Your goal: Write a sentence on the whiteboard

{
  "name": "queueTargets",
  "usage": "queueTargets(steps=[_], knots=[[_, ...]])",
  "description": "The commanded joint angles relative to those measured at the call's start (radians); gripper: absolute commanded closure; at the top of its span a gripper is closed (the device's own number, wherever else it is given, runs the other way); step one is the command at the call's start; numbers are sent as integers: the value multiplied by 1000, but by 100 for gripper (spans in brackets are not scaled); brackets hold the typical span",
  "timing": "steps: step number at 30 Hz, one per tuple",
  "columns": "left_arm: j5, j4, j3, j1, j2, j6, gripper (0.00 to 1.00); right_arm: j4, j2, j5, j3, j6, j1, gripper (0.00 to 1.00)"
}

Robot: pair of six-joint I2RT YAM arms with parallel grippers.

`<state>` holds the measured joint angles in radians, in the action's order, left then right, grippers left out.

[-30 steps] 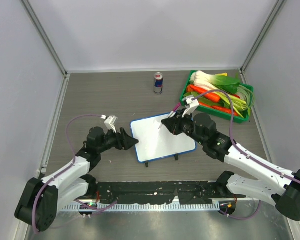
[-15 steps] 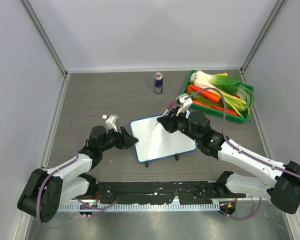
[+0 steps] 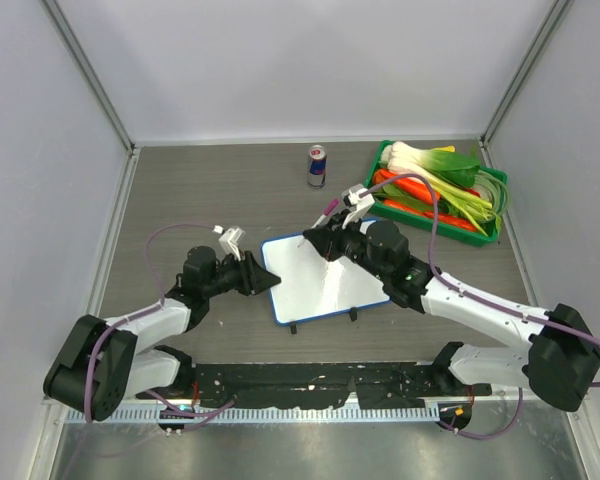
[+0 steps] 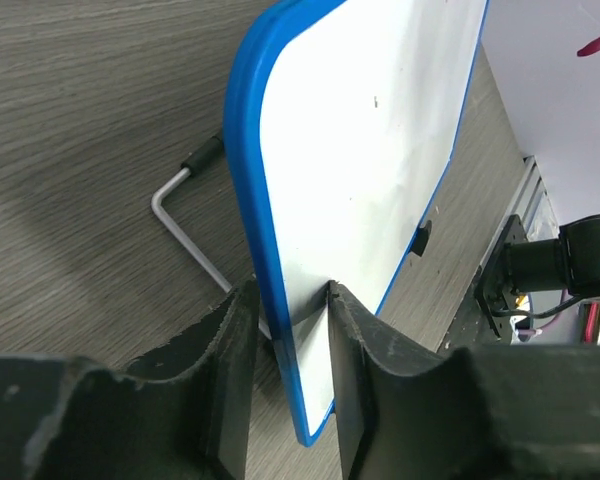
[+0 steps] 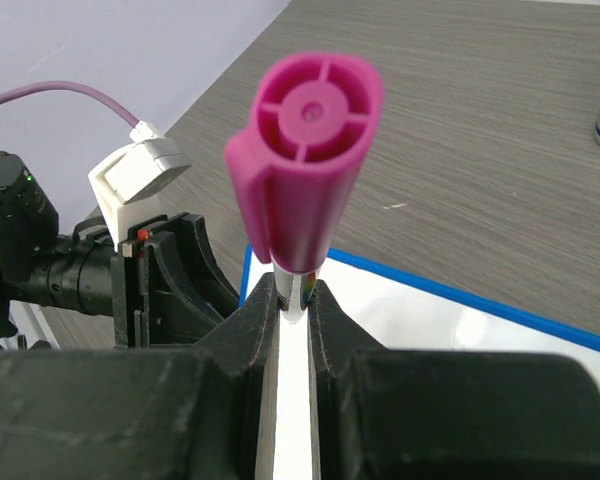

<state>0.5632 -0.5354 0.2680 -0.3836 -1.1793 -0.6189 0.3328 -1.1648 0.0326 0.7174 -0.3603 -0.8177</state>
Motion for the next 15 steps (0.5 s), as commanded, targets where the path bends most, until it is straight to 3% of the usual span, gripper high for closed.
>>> queueTargets(steps=[1,7,15], knots=[[26,-45,40,6,-22,22,66,147,-29,-17,28,23,-12,99],[-49,73,30,6,56,82,73,195,-73,-16,30,37,-29,99],[-75,78,5,6,115,91,87,252,-101,12,24,60,-55,99]])
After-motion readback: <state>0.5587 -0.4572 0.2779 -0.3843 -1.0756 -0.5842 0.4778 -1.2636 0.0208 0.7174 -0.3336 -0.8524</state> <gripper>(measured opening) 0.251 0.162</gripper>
